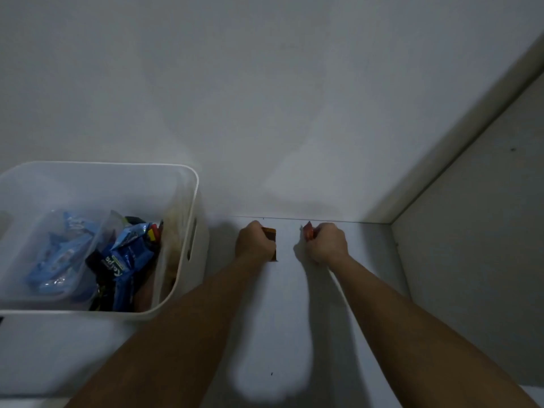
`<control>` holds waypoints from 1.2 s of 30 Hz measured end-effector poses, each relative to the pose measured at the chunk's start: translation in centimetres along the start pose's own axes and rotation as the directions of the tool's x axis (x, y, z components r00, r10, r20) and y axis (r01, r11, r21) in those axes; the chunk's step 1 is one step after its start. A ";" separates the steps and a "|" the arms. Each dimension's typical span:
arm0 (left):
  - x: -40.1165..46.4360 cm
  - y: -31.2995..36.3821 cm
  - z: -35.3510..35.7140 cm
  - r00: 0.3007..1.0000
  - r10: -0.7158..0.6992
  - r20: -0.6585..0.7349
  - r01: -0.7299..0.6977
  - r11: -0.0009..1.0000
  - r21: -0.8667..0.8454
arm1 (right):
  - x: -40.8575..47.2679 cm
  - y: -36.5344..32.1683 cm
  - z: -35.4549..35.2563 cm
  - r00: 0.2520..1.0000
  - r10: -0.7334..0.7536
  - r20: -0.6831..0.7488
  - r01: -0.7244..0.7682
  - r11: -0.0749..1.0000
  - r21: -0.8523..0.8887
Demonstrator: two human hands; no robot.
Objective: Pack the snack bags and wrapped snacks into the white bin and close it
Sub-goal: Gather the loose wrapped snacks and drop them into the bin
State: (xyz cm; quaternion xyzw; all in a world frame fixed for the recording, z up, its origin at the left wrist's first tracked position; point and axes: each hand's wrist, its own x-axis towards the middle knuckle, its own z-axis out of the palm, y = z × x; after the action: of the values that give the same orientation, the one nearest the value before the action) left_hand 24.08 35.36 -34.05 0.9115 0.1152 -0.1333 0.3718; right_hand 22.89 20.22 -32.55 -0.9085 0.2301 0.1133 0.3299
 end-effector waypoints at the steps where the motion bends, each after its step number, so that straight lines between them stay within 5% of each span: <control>1: -0.5 0.3 -0.5 1.000 0.012 0.002 -0.012 1.000 0.000 | -0.4 0.0 -0.7 1.000 -0.010 0.020 0.009 0.999 0.040; 14: -8.7 6.1 -14.6 0.978 0.173 -0.115 -0.187 0.973 -0.133 | -9.1 -9.2 -8.7 0.966 -0.222 0.132 0.145 0.890 0.432; 21: -10.4 0.7 -23.3 0.964 0.123 -0.236 -0.140 0.989 -0.057 | -14.9 -17.1 -6.3 0.917 -0.319 0.238 0.191 0.877 0.440; 32: -11.1 -9.9 -28.2 0.968 -0.072 -0.241 0.054 0.995 -0.082 | -19.8 -24.0 3.3 0.893 -0.340 0.295 0.226 0.905 0.360; 36: -11.9 -12.7 -30.0 0.915 -0.030 -0.402 -0.017 0.993 -0.113 | -20.2 -24.2 3.7 0.906 -0.329 0.265 0.273 0.934 0.229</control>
State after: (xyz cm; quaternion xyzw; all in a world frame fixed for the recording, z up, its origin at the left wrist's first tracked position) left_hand 13.72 64.11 -17.74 0.8962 0.1998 0.0629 0.3911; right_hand 17.02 45.92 -14.88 -0.8704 0.0436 0.1750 0.4581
